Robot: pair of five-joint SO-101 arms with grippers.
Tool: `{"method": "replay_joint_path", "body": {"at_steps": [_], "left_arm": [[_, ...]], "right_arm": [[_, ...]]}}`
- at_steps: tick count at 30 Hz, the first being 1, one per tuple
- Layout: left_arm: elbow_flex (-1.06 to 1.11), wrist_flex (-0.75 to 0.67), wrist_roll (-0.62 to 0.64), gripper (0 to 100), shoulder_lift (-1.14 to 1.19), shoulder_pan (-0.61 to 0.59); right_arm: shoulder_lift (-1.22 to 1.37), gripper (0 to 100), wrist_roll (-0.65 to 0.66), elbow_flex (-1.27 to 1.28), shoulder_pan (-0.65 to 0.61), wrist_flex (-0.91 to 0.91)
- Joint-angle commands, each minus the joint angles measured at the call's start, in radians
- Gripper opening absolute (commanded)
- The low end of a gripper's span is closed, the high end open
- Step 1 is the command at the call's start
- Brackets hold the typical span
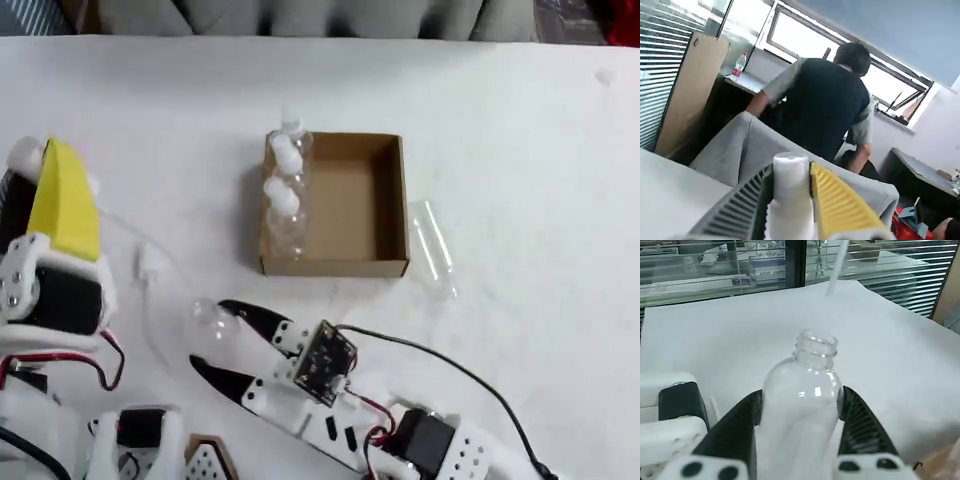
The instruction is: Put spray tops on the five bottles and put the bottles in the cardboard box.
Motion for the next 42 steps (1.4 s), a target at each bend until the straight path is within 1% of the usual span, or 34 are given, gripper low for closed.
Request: {"method": "replay_joint_path", "body": {"at_steps": [1,9,18,20,26,32,37,42], "left_arm": [[0.064,-0.005,-0.025,2,-0.033,0.012],[0.178,-0.031,-0.02,2,-0.131,0.016],[0.29,-0.028,-0.018,2,-0.197,0.022],[0.299,-0.023,-0.018,2,-0.214,0.053],[0.308,0.068,-0.025,2,-0.24,0.199],[0.311,0.196,-0.025,2,-0.24,0.259],[0.427,0.186,-0.026,2,-0.246,0.346],[0.457,0.186,-0.026,2,-0.248,0.361]], "right_arm": [[-0.015,1.6,-0.008,-0.011,-0.008,-0.027],[-0.015,1.6,-0.009,-0.009,-0.008,-0.027],[-0.015,1.6,-0.008,-0.009,-0.008,-0.027],[-0.015,1.6,-0.008,-0.009,-0.008,-0.027],[-0.015,1.6,-0.008,-0.009,-0.008,-0.027],[-0.015,1.6,-0.008,-0.009,-0.007,-0.027],[-0.015,1.6,-0.008,-0.009,-0.007,-0.027],[-0.015,1.6,-0.008,-0.009,-0.007,-0.027]]}}
